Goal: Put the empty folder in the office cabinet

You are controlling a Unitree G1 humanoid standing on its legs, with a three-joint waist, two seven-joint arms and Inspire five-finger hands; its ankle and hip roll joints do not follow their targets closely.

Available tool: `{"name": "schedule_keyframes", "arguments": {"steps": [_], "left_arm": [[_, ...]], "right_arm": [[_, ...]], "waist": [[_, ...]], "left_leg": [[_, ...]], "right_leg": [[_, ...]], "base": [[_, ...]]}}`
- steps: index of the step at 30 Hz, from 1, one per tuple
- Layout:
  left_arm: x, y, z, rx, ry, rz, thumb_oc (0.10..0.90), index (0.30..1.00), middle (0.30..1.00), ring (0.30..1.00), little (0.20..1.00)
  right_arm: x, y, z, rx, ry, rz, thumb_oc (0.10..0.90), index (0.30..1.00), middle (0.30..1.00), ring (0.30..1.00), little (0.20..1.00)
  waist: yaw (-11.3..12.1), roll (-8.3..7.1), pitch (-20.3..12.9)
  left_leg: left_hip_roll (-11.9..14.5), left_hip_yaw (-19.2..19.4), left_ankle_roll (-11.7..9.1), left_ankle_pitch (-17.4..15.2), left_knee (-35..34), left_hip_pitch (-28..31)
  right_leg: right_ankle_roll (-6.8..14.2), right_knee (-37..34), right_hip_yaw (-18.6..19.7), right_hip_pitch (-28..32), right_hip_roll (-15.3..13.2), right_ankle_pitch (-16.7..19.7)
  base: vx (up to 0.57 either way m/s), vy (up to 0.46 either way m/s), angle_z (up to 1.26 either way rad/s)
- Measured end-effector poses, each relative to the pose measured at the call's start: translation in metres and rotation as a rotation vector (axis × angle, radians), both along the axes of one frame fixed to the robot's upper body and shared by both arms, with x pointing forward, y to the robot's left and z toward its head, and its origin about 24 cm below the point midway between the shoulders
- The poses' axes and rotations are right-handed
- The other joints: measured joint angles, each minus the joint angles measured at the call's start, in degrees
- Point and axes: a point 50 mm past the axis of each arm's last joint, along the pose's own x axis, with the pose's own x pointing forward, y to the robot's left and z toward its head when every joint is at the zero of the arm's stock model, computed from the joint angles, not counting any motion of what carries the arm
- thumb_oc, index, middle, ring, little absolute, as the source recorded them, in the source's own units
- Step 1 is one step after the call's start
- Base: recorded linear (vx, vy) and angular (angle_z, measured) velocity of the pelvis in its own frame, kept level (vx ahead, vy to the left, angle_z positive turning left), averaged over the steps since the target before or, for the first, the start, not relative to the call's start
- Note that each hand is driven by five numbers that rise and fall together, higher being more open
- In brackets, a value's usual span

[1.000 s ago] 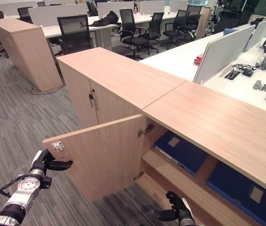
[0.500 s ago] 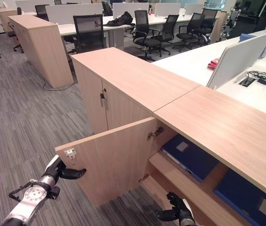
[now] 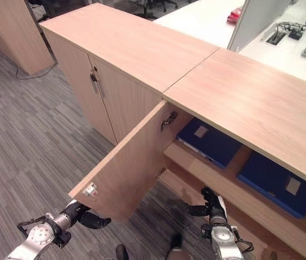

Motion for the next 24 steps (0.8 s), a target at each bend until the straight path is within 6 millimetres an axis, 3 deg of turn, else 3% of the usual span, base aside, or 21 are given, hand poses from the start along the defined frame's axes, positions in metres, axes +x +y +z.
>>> {"name": "schedule_keyframes", "arguments": {"steps": [1,2,3,6,7,10,14,15,16,18,19,20,22,23,24], "left_arm": [[-0.006,0.005,-0.001,0.01,0.018,0.005,0.8,0.9,0.9,0.9,0.9],[-0.018,0.002,-0.009,-0.011,0.05,0.03,0.8,0.9,0.9,0.9,0.9],[-0.025,-0.002,-0.015,-0.029,0.077,0.039,0.8,0.9,0.9,0.9,0.9],[-0.033,-0.009,-0.022,-0.078,0.11,0.061,0.8,0.9,0.9,0.9,0.9],[-0.031,-0.012,-0.021,-0.095,0.108,0.06,0.8,0.9,0.9,0.9,0.9],[-0.029,-0.02,-0.023,-0.131,0.108,0.064,0.8,0.9,0.9,0.9,0.9],[-0.029,-0.029,-0.023,-0.162,0.128,0.045,0.8,0.9,0.9,0.9,0.9],[-0.018,-0.04,-0.019,-0.2,0.095,0.033,0.8,0.9,0.9,0.9,0.9],[-0.014,-0.045,-0.017,-0.214,0.079,0.021,0.8,0.9,0.9,0.9,0.9],[-0.006,-0.055,-0.013,-0.244,0.052,0.01,0.8,0.9,0.9,0.9,0.9],[-0.004,-0.058,-0.011,-0.252,0.041,-0.003,0.8,0.9,0.9,0.9,0.9],[-0.001,-0.061,-0.008,-0.255,0.028,-0.014,0.8,0.9,0.9,0.9,0.9],[0.002,-0.064,-0.006,-0.257,0.012,-0.019,0.8,0.9,0.9,0.9,0.9],[0.008,-0.073,-0.002,-0.286,-0.015,-0.026,0.8,0.9,0.9,0.9,0.9],[0.011,-0.076,0.0,-0.301,-0.031,-0.016,0.8,0.9,0.9,0.9,0.9]], "right_arm": [[0.004,0.003,0.002,0.004,-0.01,0.009,0.8,0.9,0.9,0.9,0.9],[0.005,-0.002,0.004,-0.013,-0.017,0.005,0.8,0.9,0.9,0.9,0.9],[0.003,-0.009,0.006,-0.033,-0.017,-0.006,0.8,0.9,0.9,0.9,0.9],[-0.014,-0.02,-0.003,-0.057,0.041,-0.037,0.8,0.9,0.9,0.9,0.9],[-0.02,-0.023,-0.006,-0.061,0.061,-0.044,0.8,0.9,0.9,0.9,0.9],[-0.023,-0.024,-0.008,-0.059,0.069,-0.053,0.8,0.9,0.9,0.9,0.9],[-0.03,-0.026,-0.011,-0.055,0.084,-0.066,0.8,0.9,0.9,0.9,0.9],[-0.042,-0.032,-0.016,-0.051,0.114,-0.106,0.8,0.9,0.9,0.9,0.9],[-0.045,-0.035,-0.017,-0.057,0.122,-0.122,0.8,0.9,0.9,0.9,0.9],[-0.047,-0.039,-0.02,-0.071,0.147,-0.135,0.8,0.9,0.9,0.9,0.9],[-0.045,-0.039,-0.019,-0.075,0.144,-0.135,0.8,0.9,0.9,0.9,0.9],[-0.038,-0.036,-0.016,-0.074,0.127,-0.121,0.8,0.9,0.9,0.9,0.9],[-0.03,-0.035,-0.012,-0.083,0.108,-0.107,0.8,0.9,0.9,0.9,0.9],[-0.022,-0.034,-0.007,-0.11,0.096,-0.072,0.8,0.9,0.9,0.9,0.9],[-0.019,-0.035,-0.005,-0.12,0.088,-0.063,0.8,0.9,0.9,0.9,0.9]], "waist": [[0.3,-0.67,0.0],[-0.1,1.78,-0.2],[-0.1,2.83,-0.4],[-0.3,3.66,-0.8],[-1.5,4.31,-1.1],[-3.4,3.9,-1.0],[-6.7,3.99,-1.0],[-9.0,4.77,-1.2],[-9.9,5.13,-1.1],[-9.9,5.8,-1.1],[-10.1,6.02,-1.0],[-8.9,5.73,-0.9],[-8.7,5.25,-0.6],[-8.5,5.27,-0.5],[-8.3,5.21,-0.5]], "left_leg": [[-0.5,1.3,-0.6,0.2,-0.1,0.6],[0.8,2.5,-1.2,0.9,0.0,0.9],[1.7,2.8,-1.2,1.1,0.3,1.2],[3.1,2.5,-1.1,1.1,2.0,1.0],[3.4,2.4,-1.3,1.0,1.9,1.0],[3.0,5.3,-3.0,0.6,1.4,2.0],[2.5,8.4,-3.1,0.3,1.4,3.2],[2.4,9.4,-3.0,0.1,1.9,3.9],[3.0,9.8,-3.1,0.1,2.2,4.2],[3.8,11.4,-3.6,-0.8,4.2,5.2],[4.3,10.3,-3.7,-1.0,5.4,5.7],[5.2,6.1,-3.7,-1.0,9.5,5.7],[5.4,0.3,-3.9,-1.4,13.9,4.7],[0.8,-16.4,-4.5,-6.3,14.1,3.7],[-1.7,-21.4,-4.2,-7.4,12.0,3.7]], "right_leg": [[-0.1,-2.8,0.5,0.7,0.8,-1.3],[-1.1,-5.1,1.9,1.1,2.9,0.2],[-1.4,-7.7,3.3,2.0,4.5,1.3],[-2.0,-10.8,5.1,2.7,6.2,2.9],[-2.1,-11.4,5.4,2.3,6.8,3.3],[-1.3,-15.5,8.8,2.5,7.3,5.8],[-1.5,-18.3,11.6,2.8,7.1,7.7],[-1.4,-18.4,12.9,3.2,7.3,8.2],[-1.5,-18.4,13.4,2.7,7.7,8.2],[-2.2,-18.4,16.1,3.0,8.7,8.3],[-2.6,-18.4,18.1,2.7,9.4,8.3],[-2.9,-18.4,21.6,2.6,9.6,8.3],[-4.1,-18.3,24.5,2.5,9.6,9.0],[-4.7,-18.0,29.6,1.9,9.2,9.5],[-4.8,-18.0,31.3,1.4,9.0,9.5]], "base": [[-0.05,-0.135,-1.03],[0.01,-0.136,-0.84],[-0.07,-0.125,-0.7],[-0.01,-0.089,-0.35],[-0.02,-0.153,-0.15],[-0.01,-0.15,-0.5],[-0.02,-0.172,-0.43],[-0.03,-0.203,-0.32],[-0.01,-0.183,-0.51],[0.01,-0.082,-0.58],[0.0,-0.031,-1.15],[0.01,-0.039,-1.25],[0.08,-0.057,-1.16],[0.09,-0.063,-1.03],[0.14,-0.067,-1.1]]}}
